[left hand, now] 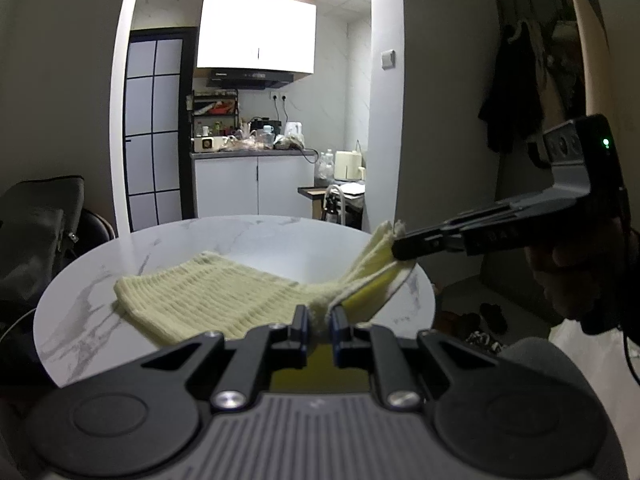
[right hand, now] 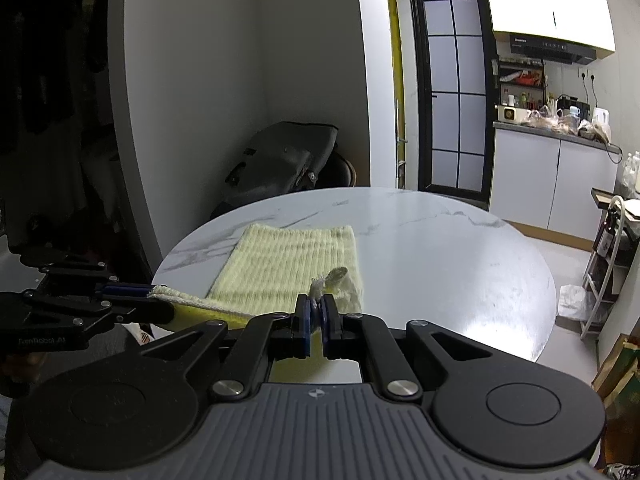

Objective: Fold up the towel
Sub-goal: 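Lift the folded edge with both grippers and carry it over the towel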

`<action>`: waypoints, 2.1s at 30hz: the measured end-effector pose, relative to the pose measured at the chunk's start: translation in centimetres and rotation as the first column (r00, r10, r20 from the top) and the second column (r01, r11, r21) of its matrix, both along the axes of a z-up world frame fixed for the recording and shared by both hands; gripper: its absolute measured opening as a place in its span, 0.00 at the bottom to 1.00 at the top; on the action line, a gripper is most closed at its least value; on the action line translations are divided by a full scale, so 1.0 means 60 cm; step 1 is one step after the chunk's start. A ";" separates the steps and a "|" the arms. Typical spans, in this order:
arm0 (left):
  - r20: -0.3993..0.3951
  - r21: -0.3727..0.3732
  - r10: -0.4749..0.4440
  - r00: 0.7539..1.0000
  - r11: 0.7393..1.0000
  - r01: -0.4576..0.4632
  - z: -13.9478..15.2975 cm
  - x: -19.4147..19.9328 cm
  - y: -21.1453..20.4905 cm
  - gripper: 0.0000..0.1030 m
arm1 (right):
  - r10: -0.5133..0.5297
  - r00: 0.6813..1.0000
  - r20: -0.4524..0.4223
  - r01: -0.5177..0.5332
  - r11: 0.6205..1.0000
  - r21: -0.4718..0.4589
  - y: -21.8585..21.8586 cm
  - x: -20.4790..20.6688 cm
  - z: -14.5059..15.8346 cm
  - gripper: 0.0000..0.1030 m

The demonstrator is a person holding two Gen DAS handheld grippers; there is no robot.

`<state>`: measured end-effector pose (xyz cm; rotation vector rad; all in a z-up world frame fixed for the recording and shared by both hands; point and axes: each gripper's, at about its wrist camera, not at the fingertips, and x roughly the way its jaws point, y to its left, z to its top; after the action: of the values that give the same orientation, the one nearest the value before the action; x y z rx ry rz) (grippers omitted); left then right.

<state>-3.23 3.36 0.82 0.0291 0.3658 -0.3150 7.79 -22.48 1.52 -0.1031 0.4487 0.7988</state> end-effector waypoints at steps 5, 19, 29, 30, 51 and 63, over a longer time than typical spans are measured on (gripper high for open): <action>0.008 -0.019 0.006 1.000 1.000 -0.006 0.004 0.020 0.013 0.12 | -0.003 1.000 0.014 0.003 1.000 0.000 0.013 0.014 0.007 0.04; 0.058 -0.037 0.040 0.998 0.999 -0.038 0.025 0.065 0.056 0.12 | 0.006 0.998 0.069 -0.008 1.000 0.030 0.063 0.059 0.036 0.04; 0.096 -0.049 0.063 0.993 0.997 -0.059 0.043 0.100 0.094 0.12 | 0.022 0.994 0.112 -0.026 0.999 0.038 0.102 0.087 0.061 0.03; 0.100 -0.043 0.063 0.993 0.997 -0.059 0.043 0.104 0.098 0.12 | 0.024 0.993 0.117 -0.029 0.999 0.037 0.108 0.090 0.064 0.03; 0.065 -0.129 0.136 0.989 0.984 -0.126 0.005 0.183 0.170 0.12 | 0.032 0.994 0.109 -0.033 0.999 0.010 0.199 0.173 0.045 0.03; 0.013 -0.153 0.173 0.985 0.974 -0.169 -0.017 0.212 0.190 0.12 | 0.032 0.997 0.071 -0.032 0.999 -0.001 0.223 0.205 0.016 0.04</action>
<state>9.50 14.79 -0.18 -0.1471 0.3153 -0.1706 20.08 -9.10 2.48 -0.1386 0.3810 0.8243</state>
